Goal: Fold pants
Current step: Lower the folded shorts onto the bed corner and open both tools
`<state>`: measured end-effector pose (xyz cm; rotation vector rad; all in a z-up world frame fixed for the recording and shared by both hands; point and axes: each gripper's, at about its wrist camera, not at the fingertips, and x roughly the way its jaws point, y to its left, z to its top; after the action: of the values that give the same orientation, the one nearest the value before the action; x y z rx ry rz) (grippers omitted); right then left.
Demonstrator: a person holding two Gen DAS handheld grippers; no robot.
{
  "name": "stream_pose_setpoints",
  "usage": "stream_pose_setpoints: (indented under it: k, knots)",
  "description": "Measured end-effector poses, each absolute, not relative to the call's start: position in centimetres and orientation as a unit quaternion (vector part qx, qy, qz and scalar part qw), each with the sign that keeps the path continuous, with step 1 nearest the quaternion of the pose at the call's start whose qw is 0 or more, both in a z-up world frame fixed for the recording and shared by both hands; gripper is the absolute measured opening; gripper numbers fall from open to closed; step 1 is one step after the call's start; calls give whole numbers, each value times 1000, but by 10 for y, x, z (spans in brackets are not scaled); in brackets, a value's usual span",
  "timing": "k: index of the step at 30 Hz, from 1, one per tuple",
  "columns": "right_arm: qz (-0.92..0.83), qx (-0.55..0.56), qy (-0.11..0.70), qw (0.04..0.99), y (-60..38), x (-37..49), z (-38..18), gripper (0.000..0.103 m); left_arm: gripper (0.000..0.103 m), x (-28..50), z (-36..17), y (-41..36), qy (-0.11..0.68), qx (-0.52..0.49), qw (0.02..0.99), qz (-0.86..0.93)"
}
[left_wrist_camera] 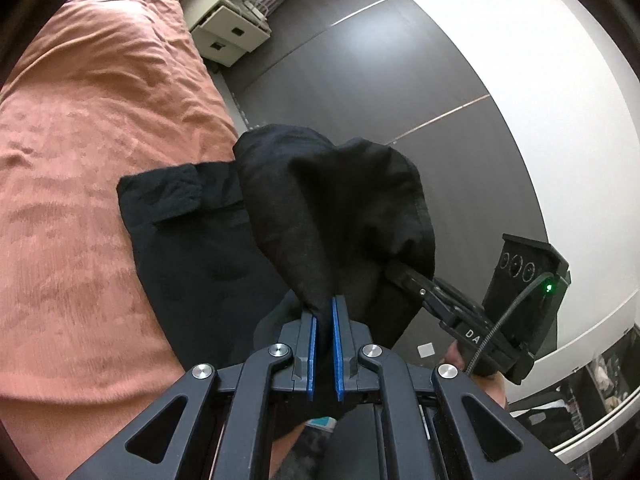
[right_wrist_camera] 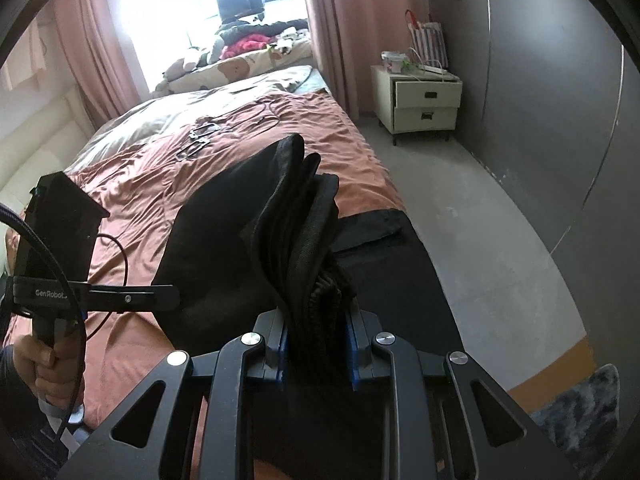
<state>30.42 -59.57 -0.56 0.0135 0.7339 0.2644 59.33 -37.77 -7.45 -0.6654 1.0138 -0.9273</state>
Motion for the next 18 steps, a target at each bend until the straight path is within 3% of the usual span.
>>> stream_pose_setpoints:
  k: [6,8,9,11,18]
  knots:
    - [117,-1,366,923,-591,327,-17,22,8,617,-94,-376,471,-301,731,-391]
    - [105,-6,374,921,-586,338,-24,31,21,626,-106,-375,491,-285,738,-365]
    - [90,-8,379,921,-584,343,-27,41,31,629,-114,-372,497,-285,738,-356]
    - [72,-2,382,921,-585,348,-30,51,36,633,-126,-365,504,-291,736,-345]
    - [68,63,364,927,-597,312,-27,51,36,644,-139,-348,507,-295,741,-327]
